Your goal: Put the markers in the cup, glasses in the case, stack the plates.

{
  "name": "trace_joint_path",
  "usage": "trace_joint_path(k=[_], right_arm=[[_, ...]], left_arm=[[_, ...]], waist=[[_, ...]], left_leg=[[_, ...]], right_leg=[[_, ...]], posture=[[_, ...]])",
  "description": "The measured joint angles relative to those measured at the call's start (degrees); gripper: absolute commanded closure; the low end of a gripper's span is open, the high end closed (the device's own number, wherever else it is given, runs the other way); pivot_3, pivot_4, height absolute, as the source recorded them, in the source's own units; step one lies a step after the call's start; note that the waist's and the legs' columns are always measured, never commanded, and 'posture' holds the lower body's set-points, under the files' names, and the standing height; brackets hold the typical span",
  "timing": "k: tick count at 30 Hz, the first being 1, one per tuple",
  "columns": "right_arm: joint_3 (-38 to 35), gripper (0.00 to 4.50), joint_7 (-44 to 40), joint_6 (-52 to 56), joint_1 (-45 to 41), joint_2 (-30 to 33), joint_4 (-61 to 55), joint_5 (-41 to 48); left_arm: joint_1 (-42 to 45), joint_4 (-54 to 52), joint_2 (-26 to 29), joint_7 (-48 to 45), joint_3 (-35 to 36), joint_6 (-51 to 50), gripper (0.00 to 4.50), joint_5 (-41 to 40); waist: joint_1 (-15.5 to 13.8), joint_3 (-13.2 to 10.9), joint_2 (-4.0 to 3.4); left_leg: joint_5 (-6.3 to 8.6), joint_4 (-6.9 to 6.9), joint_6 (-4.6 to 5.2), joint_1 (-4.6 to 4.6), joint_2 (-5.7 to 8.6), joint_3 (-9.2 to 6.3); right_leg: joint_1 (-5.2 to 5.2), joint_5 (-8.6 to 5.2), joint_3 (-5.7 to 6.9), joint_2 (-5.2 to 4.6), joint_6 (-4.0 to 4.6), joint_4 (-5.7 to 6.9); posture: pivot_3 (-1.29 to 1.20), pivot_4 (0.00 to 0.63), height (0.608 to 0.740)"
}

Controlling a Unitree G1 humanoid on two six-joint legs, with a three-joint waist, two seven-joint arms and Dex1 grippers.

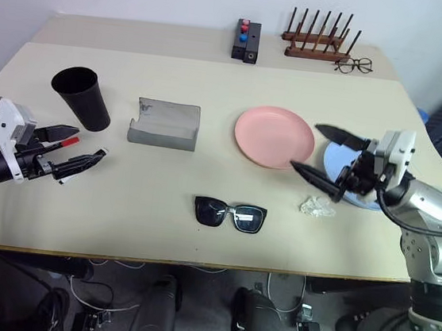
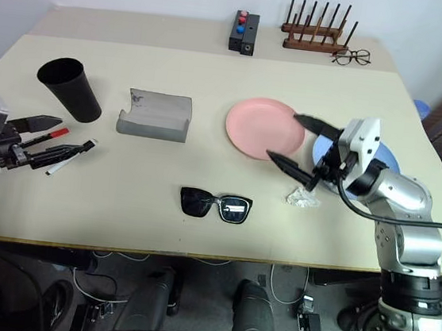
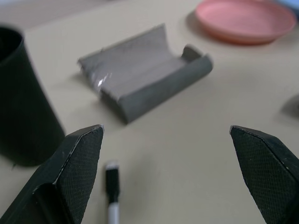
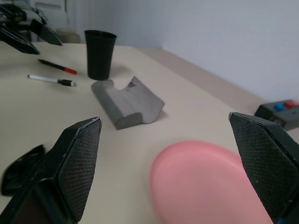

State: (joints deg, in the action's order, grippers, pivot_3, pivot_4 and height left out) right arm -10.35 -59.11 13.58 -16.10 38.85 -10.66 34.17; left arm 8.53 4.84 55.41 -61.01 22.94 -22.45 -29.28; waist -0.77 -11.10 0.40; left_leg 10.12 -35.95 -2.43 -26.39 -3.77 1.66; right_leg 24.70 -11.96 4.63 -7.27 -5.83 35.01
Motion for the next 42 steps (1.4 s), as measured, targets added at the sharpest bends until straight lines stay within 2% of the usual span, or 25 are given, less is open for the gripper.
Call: trace_joint_path(k=[3,9,13,17,24,30,33,40,42], right_arm=[[-0.02,0.07,-1.42,2.35,0.93,0.52,-3.11,2.47],[-0.67,0.07,-1.31,2.90,2.51,0.51,-4.97,3.18],[-0.93,0.07,-1.28,2.09,3.81,0.44,-4.88,2.99],[-1.16,0.07,-0.88,0.78,4.60,0.30,-4.88,2.55],[-1.60,0.07,-0.19,-0.81,5.91,0.21,-4.88,2.01],[-1.76,0.07,0.43,-1.35,6.35,0.21,-4.87,1.92],[-1.83,0.00,0.76,-1.38,6.34,0.28,-4.87,1.92],[-1.97,0.00,1.45,-1.32,6.34,0.64,-4.87,1.92],[-1.97,0.00,1.59,-1.15,6.31,0.67,-4.88,1.92]], left_arm=[[2.00,2.07,0.82,1.10,-2.44,-1.13,0.00,2.40],[12.12,11.34,2.43,4.86,-12.57,-4.29,0.00,11.26],[18.93,16.27,2.38,2.43,-17.02,-10.01,0.00,12.59],[21.79,17.87,1.79,-1.51,-20.18,-13.65,0.00,12.58],[26.22,22.32,1.76,-6.97,-27.05,-12.02,0.00,16.98],[29.31,27.88,0.31,-7.24,-29.04,-7.66,0.00,21.27],[30.02,28.77,-0.35,-7.68,-29.52,-5.69,0.84,22.64],[31.84,31.10,-1.52,-8.04,-30.07,-4.72,4.33,24.83],[31.83,31.07,-1.57,-8.47,-30.06,-4.45,4.47,24.92]], waist=[[0.01,0.00,-0.01],[-0.03,0.02,0.02],[-0.02,0.01,0.02],[0.00,0.01,0.02],[0.00,0.01,0.03],[-0.13,0.02,0.03],[-0.17,0.02,0.03],[-0.09,0.03,0.02],[-0.10,0.03,0.01]], left_leg=[[0.07,-0.07,-0.12,0.01,-0.01,0.00],[0.07,-0.06,-0.12,-0.01,-0.01,0.03],[-0.02,-0.05,0.03,-0.05,-0.01,0.03],[-0.03,-0.08,0.03,-0.03,-0.01,0.03],[-0.03,-0.10,0.04,-0.04,-0.01,0.03],[-0.04,-0.13,0.05,-0.04,-0.01,0.02],[-0.04,-0.17,0.05,-0.04,-0.01,0.02],[-0.04,-0.17,0.06,-0.02,-0.01,0.02],[-0.04,-0.17,0.06,-0.02,-0.01,0.02]], right_leg=[[-0.02,-0.02,0.00,0.00,-0.04,0.00],[-0.02,0.01,0.00,0.00,0.01,-0.04],[0.02,0.03,0.00,0.01,0.01,0.01],[0.02,0.02,0.00,0.02,0.00,0.05],[0.02,0.02,0.00,0.02,0.01,0.06],[0.01,0.02,0.00,0.02,0.01,0.07],[-0.03,0.02,0.00,0.01,0.02,0.07],[-0.05,0.02,0.00,0.02,0.01,0.07],[-0.05,0.02,0.00,0.01,0.01,0.08]], posture=[[0.00,0.150,0.740],[0.00,0.150,0.740],[0.00,0.150,0.740],[0.00,0.150,0.740],[0.00,0.150,0.740],[0.00,0.150,0.740],[0.00,0.150,0.740],[0.00,0.150,0.740],[0.00,0.150,0.740]])
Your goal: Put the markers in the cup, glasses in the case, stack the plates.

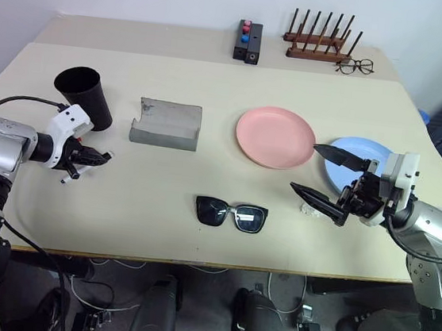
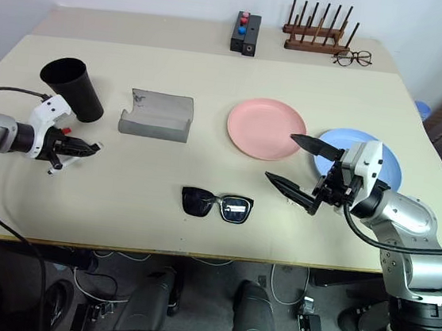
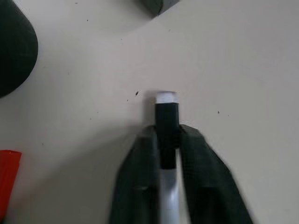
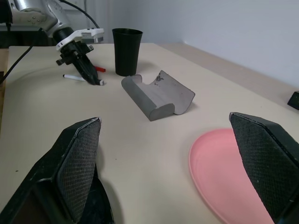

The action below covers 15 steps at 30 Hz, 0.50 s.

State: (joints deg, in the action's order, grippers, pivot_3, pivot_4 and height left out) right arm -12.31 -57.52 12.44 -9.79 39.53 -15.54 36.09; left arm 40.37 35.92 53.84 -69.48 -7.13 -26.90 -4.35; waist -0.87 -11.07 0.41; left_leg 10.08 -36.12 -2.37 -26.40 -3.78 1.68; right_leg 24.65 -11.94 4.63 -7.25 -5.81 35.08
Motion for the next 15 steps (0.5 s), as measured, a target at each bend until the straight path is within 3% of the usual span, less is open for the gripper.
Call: trace_joint_path(k=[8,15], right_arm=[[0.12,0.00,0.70,0.17,-1.18,0.02,0.07,-0.54],[0.33,0.00,1.05,0.16,-2.40,-0.19,0.18,-1.16]], left_arm=[[-5.21,-3.77,0.69,-2.69,2.90,6.53,4.47,-1.36],[-6.69,-11.08,-0.28,-1.85,16.65,8.31,4.47,-12.69]], waist=[[0.12,0.00,0.00],[0.00,-0.02,0.03]], left_leg=[[0.00,0.01,0.00,-0.01,-0.01,-0.01],[0.00,-0.02,0.00,-0.02,-0.01,-0.02]], right_leg=[[0.02,0.00,0.00,0.00,0.01,0.00],[-0.01,0.00,0.00,0.00,0.00,0.01]], posture=[[0.00,0.150,0.740],[0.00,0.150,0.740]])
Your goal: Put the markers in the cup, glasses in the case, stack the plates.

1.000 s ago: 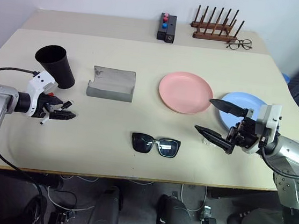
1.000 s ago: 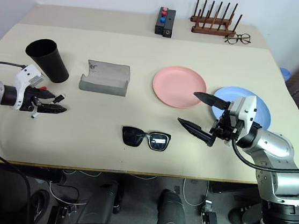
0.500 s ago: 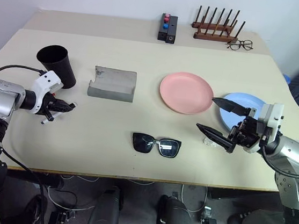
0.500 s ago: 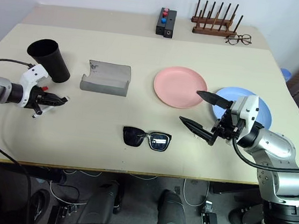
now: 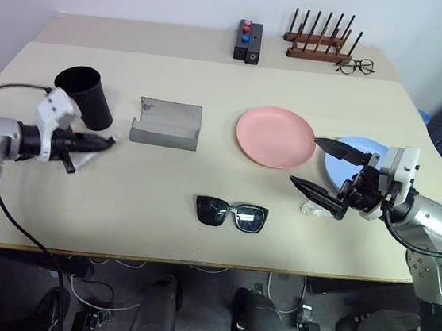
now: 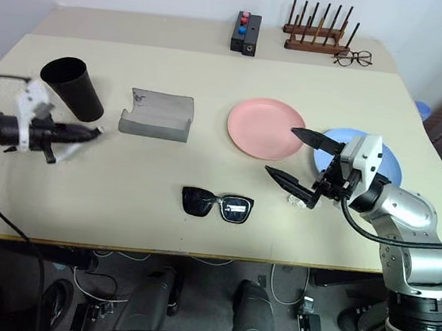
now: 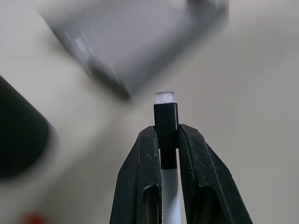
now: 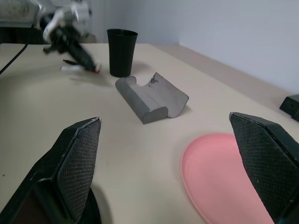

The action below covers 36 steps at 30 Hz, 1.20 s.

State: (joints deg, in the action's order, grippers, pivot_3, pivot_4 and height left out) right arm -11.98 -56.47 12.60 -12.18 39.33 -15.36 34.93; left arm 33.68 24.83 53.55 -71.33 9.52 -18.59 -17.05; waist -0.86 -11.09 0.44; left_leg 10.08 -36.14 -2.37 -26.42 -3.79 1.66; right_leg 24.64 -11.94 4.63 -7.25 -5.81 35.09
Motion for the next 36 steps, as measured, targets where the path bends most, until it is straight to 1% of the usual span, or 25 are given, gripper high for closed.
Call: trace_joint_path(k=[4,7,11,14,18,23,29,36], right_arm=[[0.22,0.00,0.02,-0.01,-0.26,-0.11,0.73,-0.39],[0.44,0.00,0.07,-0.03,-0.99,-0.29,1.18,-0.56],[0.60,0.00,0.11,-0.04,-2.14,-0.41,1.54,-0.91],[0.81,0.00,0.09,-0.03,-2.21,-0.42,1.65,-0.98],[0.95,0.00,0.11,0.01,-2.36,-0.41,1.69,-0.98],[0.95,0.00,0.51,0.53,-2.31,-0.41,1.47,-0.94],[0.54,0.00,1.13,1.92,-0.31,-0.15,-0.92,-0.65],[-1.27,0.00,1.65,4.05,1.88,1.16,-3.61,0.30]], left_arm=[[0.39,-1.56,-4.12,3.36,6.73,-0.98,4.47,-6.38],[1.41,-2.39,-7.00,7.09,10.67,0.43,4.47,-9.66],[7.33,0.09,-9.12,11.95,14.35,7.62,4.47,-10.45],[11.38,4.44,-10.86,15.12,16.10,14.29,4.47,-10.48],[15.93,14.16,-12.70,18.03,16.65,26.12,4.47,-8.73],[20.33,26.54,-12.76,19.09,16.66,35.90,4.47,-7.28],[23.76,35.97,-13.31,18.54,16.73,42.33,4.47,-7.26],[25.47,41.64,-14.41,16.66,17.90,45.00,4.47,-7.51]], waist=[[0.12,0.00,0.00],[0.13,0.00,0.01],[0.01,0.02,0.03],[0.04,0.02,0.03],[0.09,0.02,0.05],[0.10,0.02,0.06],[-0.04,0.04,0.08],[0.15,0.04,0.09]], left_leg=[[-0.01,-0.02,0.01,0.02,0.00,0.00],[-0.02,-0.04,0.01,0.03,0.00,0.00],[-0.03,-0.07,0.00,0.06,0.01,-0.01],[-0.04,-0.05,0.00,0.10,0.01,-0.01],[-0.04,-0.06,-0.01,0.10,0.01,-0.01],[-0.04,-0.05,-0.01,0.10,0.01,-0.01],[-0.04,-0.07,-0.01,0.09,0.01,-0.01],[-0.04,-0.04,-0.01,0.11,0.01,-0.02]], right_leg=[[-0.01,0.02,0.00,0.00,-0.03,0.06],[-0.02,0.12,0.00,0.02,-0.21,0.11],[-0.09,0.12,0.00,0.03,-0.22,0.10],[-0.11,0.13,0.00,0.03,-0.24,0.10],[-0.12,0.14,0.00,0.04,-0.25,0.10],[-0.12,0.14,0.00,0.05,-0.26,0.10],[-0.14,0.14,0.00,0.05,-0.26,0.10],[-0.13,0.14,0.00,0.05,-0.26,0.10]], posture=[[0.00,0.150,0.740],[0.00,0.150,0.740],[0.00,0.150,0.740],[0.00,0.150,0.740],[0.00,0.150,0.740],[0.00,0.150,0.740],[0.00,0.150,0.740],[0.00,0.150,0.740]])
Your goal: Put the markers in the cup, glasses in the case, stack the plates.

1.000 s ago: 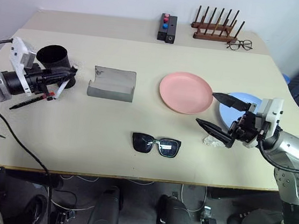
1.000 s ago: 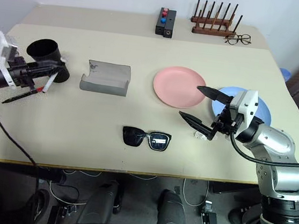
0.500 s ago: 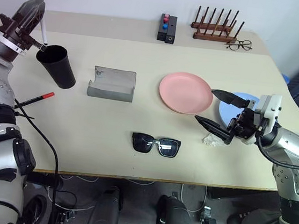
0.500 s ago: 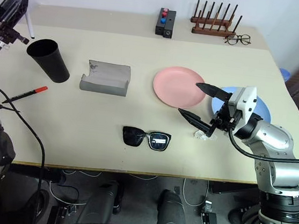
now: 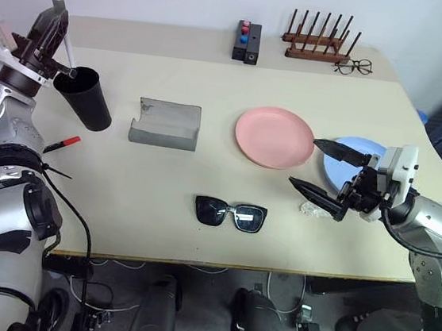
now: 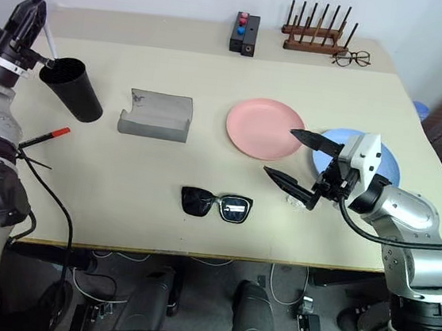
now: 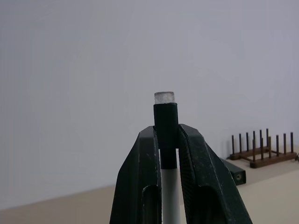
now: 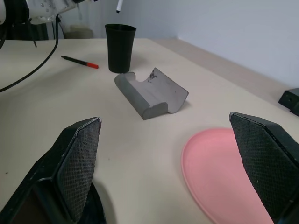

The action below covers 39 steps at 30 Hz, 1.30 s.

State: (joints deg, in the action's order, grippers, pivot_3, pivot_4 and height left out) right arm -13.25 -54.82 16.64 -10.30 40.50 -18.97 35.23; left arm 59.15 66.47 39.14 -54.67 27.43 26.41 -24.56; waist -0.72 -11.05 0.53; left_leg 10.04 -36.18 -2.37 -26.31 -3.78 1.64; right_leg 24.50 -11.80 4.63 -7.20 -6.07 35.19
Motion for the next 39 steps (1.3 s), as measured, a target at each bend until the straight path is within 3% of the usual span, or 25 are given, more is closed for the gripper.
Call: trace_joint_path(k=[12,39], right_arm=[[-2.10,0.00,0.42,2.15,1.29,1.16,-1.75,1.55],[-2.81,0.00,0.52,3.15,1.36,1.60,-2.26,1.99]], left_arm=[[-3.41,3.40,-3.55,1.33,2.83,3.32,4.47,-0.96],[-5.45,3.83,-3.77,2.42,3.11,3.93,4.47,-0.09]], waist=[[-0.09,0.01,0.04],[-0.07,0.02,0.05]], left_leg=[[0.00,-0.02,0.00,0.00,0.00,-0.01],[0.00,-0.01,0.00,0.01,0.00,-0.01]], right_leg=[[-0.01,0.00,0.00,0.00,0.00,0.01],[-0.01,0.00,0.00,0.00,0.01,0.00]], posture=[[0.00,0.150,0.740],[0.00,0.150,0.740]])
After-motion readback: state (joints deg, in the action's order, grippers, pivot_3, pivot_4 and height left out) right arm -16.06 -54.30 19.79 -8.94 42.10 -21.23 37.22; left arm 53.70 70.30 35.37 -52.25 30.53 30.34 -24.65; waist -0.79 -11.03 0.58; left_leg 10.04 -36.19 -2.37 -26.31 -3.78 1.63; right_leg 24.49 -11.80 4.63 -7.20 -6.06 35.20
